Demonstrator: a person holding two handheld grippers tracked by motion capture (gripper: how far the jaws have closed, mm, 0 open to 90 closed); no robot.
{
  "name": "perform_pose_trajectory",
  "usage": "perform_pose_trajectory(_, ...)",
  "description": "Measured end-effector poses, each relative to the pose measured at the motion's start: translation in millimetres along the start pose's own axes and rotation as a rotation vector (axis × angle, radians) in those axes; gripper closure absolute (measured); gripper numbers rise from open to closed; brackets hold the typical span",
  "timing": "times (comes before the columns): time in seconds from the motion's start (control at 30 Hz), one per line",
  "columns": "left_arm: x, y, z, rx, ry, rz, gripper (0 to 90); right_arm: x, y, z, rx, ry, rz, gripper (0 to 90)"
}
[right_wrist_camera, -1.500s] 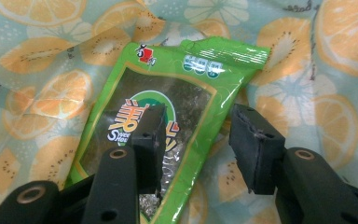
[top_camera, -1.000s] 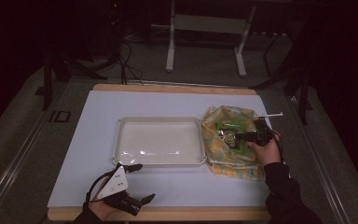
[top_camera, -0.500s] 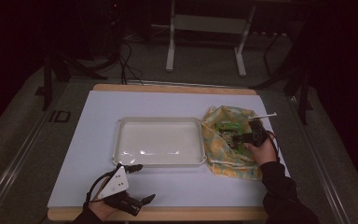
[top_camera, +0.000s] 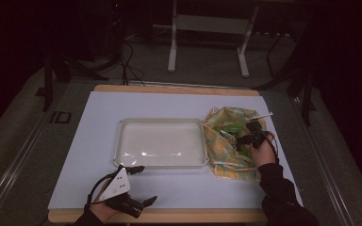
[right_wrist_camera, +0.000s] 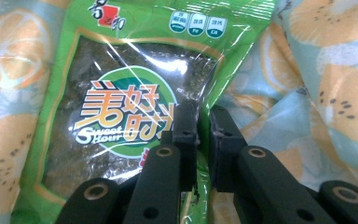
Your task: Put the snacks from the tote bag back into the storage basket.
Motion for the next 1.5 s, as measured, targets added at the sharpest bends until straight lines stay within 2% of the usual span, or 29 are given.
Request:
perform_pose_trajectory(0.03,0.2,0.0,0.0,-0.001,0.0,0.0,1.3,0.2,2.5,-0.1,0.011,0.001,0.017,84.8)
perform_pose_trajectory(0.13,0.6,0.1,-0.1,0.002,-0.004,-0.001,1.3,1.0,5.1,0.2,0.01,-0.009,0.03,87.3)
perform_pose_trajectory(0.23,0.6,0.5,-0.1,0.003,-0.004,-0.002,1.3,2.8,-1.9,2.3,-0.052,-0.034,-0.035,88.1)
perform_pose_trajectory(0.3,0.2,0.7,-0.1,0.003,-0.003,-0.002,1.3,4.9,-4.9,3.3,-0.062,-0.044,-0.052,88.1)
perform_pose_trajectory(0.47,0.3,0.6,-0.1,0.002,-0.001,-0.004,1.3,12.9,-5.6,1.9,-0.068,-0.058,-0.069,88.3)
perform_pose_trajectory(0.77,0.2,0.5,-0.2,0.0,-0.002,-0.005,1.3,36.0,-9.7,0.6,-0.072,-0.122,-0.082,88.4)
perform_pose_trajectory(0.97,0.1,0.7,-0.2,0.001,0.0,-0.005,1.3,49.4,-10.1,0.7,-0.043,-0.15,-0.069,88.5)
perform_pose_trajectory(1.07,0.1,0.6,-0.2,-0.001,0.001,-0.006,1.3,53.8,-10.8,0.9,-0.053,-0.166,-0.073,88.5)
perform_pose_trajectory(1.17,0.0,0.6,-0.1,-0.001,0.002,-0.008,1.3,60.7,-13.8,0.9,-0.072,-0.183,-0.101,88.5)
perform_pose_trajectory(1.5,-0.1,0.8,-0.1,-0.001,0.002,-0.01,1.3,78.3,-23.5,2.1,-0.129,-0.244,-0.145,88.4)
Point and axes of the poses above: each handheld gripper's, and its own axes: x roughly backward along the jaws, z roughly out of its underside, y roughly to its left, the point moved 1 cm from there along -x, roughly forward along the jaws, and after that the axes turned 3 degrees about -y, right-handed, at the moved point
